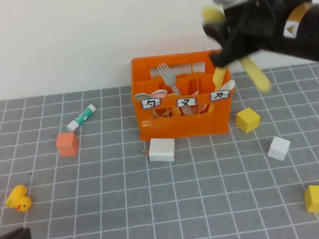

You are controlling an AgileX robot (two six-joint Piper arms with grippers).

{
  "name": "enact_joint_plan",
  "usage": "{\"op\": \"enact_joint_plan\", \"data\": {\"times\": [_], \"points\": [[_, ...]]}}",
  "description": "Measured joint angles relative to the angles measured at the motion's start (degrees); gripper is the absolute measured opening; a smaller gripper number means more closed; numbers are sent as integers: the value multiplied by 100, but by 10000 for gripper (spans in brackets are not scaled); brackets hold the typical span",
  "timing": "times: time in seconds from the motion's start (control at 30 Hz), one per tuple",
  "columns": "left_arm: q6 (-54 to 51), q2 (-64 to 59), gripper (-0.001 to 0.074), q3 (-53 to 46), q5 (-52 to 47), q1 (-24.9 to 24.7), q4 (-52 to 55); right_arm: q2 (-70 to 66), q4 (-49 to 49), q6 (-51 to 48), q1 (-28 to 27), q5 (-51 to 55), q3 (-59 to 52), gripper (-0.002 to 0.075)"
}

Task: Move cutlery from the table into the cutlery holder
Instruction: Place the spoon on the box

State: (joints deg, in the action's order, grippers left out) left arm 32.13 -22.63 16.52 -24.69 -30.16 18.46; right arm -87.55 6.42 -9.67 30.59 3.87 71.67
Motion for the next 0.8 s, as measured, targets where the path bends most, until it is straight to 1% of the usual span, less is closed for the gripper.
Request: {"op": "enact_joint_plan", "data": {"times": [0.13, 0.23, 0.3, 0.43, 0.53, 0.63, 0.8], "points": [[-24, 0, -1, 0, 0, 0, 0, -264, 0, 103, 0, -1405, 0, 316], [-22, 0, -1, 0, 0, 0, 0, -561, 0, 408, 0, -2429, 0, 316], [-22, 0, -1, 0, 0, 0, 24, -760, 58, 714, 13, -2934, 0, 316], [-22, 0, -1, 0, 0, 0, 49, -1195, 536, 1351, 81, -3923, -4, 316], [-22, 0, -1, 0, 0, 0, 61, -1521, 803, 1534, 181, -4713, -4, 316], [-22, 0, -1, 0, 0, 0, 61, -1846, 882, 1589, 277, -5023, 81, 316], [-22, 0, -1, 0, 0, 0, 71, -2407, 951, 1636, 371, -5137, 501, 316]]}}
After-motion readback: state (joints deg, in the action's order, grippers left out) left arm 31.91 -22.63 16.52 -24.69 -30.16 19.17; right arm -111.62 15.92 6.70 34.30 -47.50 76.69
